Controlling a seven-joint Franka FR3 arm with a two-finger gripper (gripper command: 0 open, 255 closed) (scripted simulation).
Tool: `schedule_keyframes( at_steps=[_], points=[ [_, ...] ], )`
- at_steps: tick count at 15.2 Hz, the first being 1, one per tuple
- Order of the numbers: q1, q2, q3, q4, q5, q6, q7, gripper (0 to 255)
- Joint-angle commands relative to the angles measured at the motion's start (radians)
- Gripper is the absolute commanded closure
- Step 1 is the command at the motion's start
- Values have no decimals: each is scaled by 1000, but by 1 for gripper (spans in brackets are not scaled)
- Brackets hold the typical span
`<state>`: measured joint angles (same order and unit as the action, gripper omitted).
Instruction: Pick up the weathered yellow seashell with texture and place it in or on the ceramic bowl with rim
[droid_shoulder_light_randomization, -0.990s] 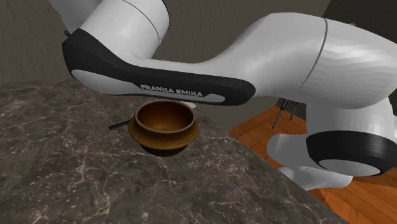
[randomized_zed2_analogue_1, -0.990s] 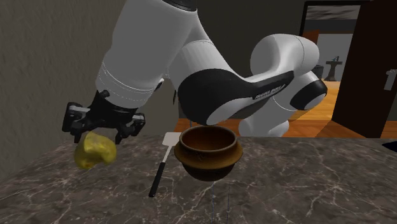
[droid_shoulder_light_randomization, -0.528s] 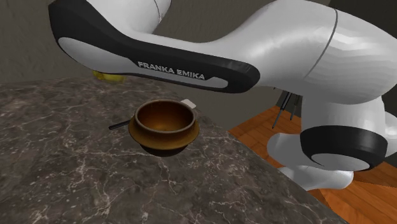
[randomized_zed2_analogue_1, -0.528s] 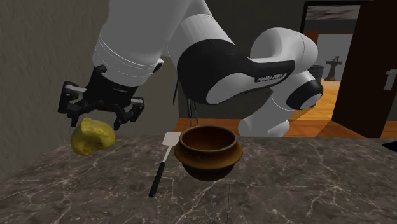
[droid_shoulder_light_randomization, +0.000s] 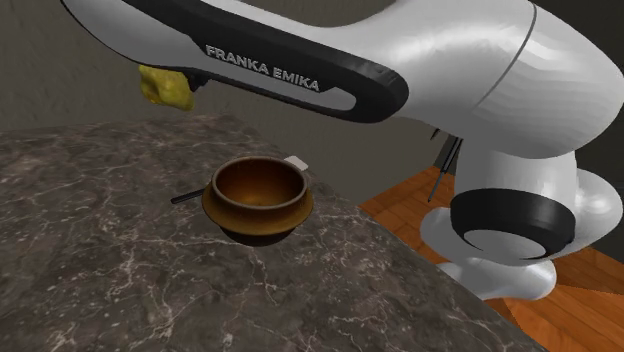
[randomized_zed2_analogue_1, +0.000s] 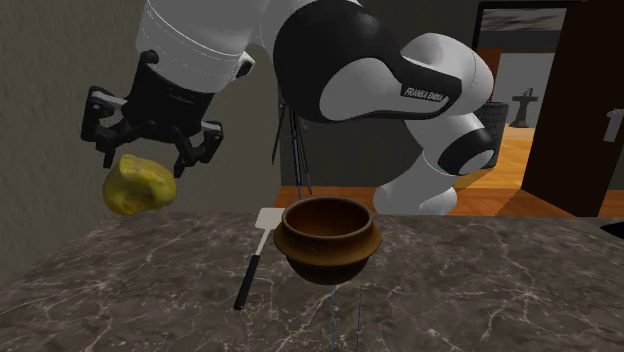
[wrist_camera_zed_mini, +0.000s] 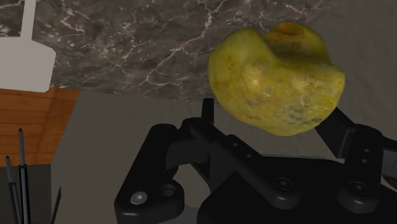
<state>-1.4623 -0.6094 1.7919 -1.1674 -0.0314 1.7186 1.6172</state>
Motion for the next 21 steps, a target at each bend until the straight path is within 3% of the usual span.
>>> schedule_keyframes(
  at_steps=[1,9,12,16,19,21],
  points=[
    [-38,-10,15,58,13,-34,-14,255],
    [-207,-55,74,312,72,-179,-67,255],
    [74,56,-48,68,-47,-118,-15,255],
    [437,166,-244,-137,-183,-107,70,255],
    [725,190,-449,-250,-235,-121,115,255],
    [882,159,-586,-314,-225,-131,119,255]
  ],
)
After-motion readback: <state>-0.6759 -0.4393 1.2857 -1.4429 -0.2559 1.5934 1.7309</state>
